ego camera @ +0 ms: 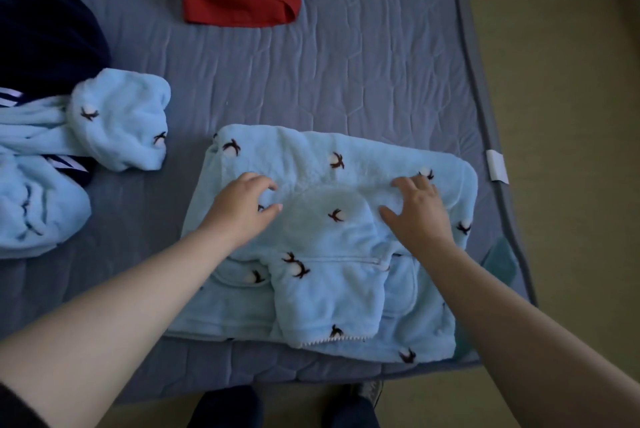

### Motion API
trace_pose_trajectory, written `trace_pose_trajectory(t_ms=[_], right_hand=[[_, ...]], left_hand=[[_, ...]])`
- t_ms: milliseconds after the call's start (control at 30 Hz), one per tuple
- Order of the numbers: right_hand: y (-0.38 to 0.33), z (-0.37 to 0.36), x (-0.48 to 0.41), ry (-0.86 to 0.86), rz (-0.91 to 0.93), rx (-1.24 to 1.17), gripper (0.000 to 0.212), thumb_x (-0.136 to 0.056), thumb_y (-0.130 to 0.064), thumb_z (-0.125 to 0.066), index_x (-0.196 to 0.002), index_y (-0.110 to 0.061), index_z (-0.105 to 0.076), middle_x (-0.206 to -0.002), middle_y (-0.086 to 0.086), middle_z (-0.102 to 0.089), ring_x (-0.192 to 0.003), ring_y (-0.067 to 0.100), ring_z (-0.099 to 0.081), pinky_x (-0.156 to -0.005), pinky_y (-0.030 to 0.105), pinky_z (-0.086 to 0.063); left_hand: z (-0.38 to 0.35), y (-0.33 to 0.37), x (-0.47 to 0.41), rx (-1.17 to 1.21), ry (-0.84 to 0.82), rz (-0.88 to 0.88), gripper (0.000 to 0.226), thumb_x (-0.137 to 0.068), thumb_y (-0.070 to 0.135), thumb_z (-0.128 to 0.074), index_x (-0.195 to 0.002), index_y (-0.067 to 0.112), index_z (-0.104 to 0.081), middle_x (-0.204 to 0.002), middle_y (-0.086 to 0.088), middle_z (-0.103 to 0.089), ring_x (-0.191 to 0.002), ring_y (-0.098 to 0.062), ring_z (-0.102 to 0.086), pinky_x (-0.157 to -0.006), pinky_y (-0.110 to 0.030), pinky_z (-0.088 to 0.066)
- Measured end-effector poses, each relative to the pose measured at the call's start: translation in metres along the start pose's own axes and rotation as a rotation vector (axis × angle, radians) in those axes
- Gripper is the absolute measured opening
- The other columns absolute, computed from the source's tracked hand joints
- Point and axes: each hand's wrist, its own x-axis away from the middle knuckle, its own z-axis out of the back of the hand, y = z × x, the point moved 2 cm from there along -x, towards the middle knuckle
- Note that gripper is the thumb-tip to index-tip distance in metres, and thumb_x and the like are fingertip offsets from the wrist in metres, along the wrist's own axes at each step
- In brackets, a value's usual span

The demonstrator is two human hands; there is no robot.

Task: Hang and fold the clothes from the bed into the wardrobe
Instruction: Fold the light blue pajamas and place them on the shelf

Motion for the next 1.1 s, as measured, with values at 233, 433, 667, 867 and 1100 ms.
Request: trace_pose_trajectory(t_ms=[233,433,667,867,1100], right_hand=[[0.025,0.008,-0.032,-0.094,-0.064,0.053,0.077,-0.081,-0.046,-0.069,-0.143,-0.018,-0.034,-0.151,0.010,-0.027,-0.143,0.030,-0.018,-0.113,0.048,-0.027],[0.027,0.011,-0.075,-0.169,0.061,0.145,0.106,-0.074,-0.052,-0.074,-0.153,-0.024,-0.009,-0.160,0.008,-0.012,-0.148,0.028,-0.004,-0.118,0.055,-0.010],[0.071,-0.025,-0.079,-0.353,-0.009,0.302,0.119,-0.068,-0.058,-0.073,-0.152,-0.025,0.005,-0.160,0.003,-0.004,-0.148,0.025,-0.005,-0.116,0.061,-0.003],[0.093,-0.038,-0.084,-0.384,-0.082,0.194,0.131,-0.059,-0.061,-0.078,-0.151,-0.031,0.010,-0.160,-0.002,0.006,-0.148,0.024,0.008,-0.111,0.069,-0.007],[0.077,-0.009,-0.114,-0.388,0.131,0.212,0.135,-0.046,-0.089,-0.059,-0.152,-0.030,0.001,-0.161,0.001,-0.003,-0.149,0.025,0.007,-0.113,0.066,0.006]], left_hand=[[-0.014,0.038,-0.025,-0.097,-0.070,-0.159,0.059,-0.090,0.030,-0.061,-0.144,0.018,-0.040,-0.154,-0.003,-0.026,-0.139,-0.021,-0.027,-0.114,-0.030,-0.022],[-0.011,0.045,-0.086,-0.372,-0.176,-0.092,0.099,-0.075,0.040,-0.075,-0.151,0.022,-0.014,-0.160,-0.005,-0.008,-0.145,-0.026,-0.009,-0.118,-0.039,-0.015],[-0.042,0.018,-0.109,-0.560,-0.360,0.021,0.135,-0.053,0.087,-0.057,-0.142,0.035,0.030,-0.155,0.005,0.029,-0.142,-0.026,0.028,-0.112,-0.057,0.014],[-0.071,0.014,-0.114,-0.605,-0.281,0.058,0.142,-0.036,0.103,-0.032,-0.131,0.030,0.045,-0.149,0.000,0.040,-0.136,-0.027,0.038,-0.109,-0.058,0.021],[-0.042,0.020,-0.141,-0.638,-0.366,-0.004,0.158,-0.024,0.098,-0.049,-0.140,0.031,0.035,-0.159,0.002,0.019,-0.145,-0.023,0.018,-0.112,-0.060,0.011]])
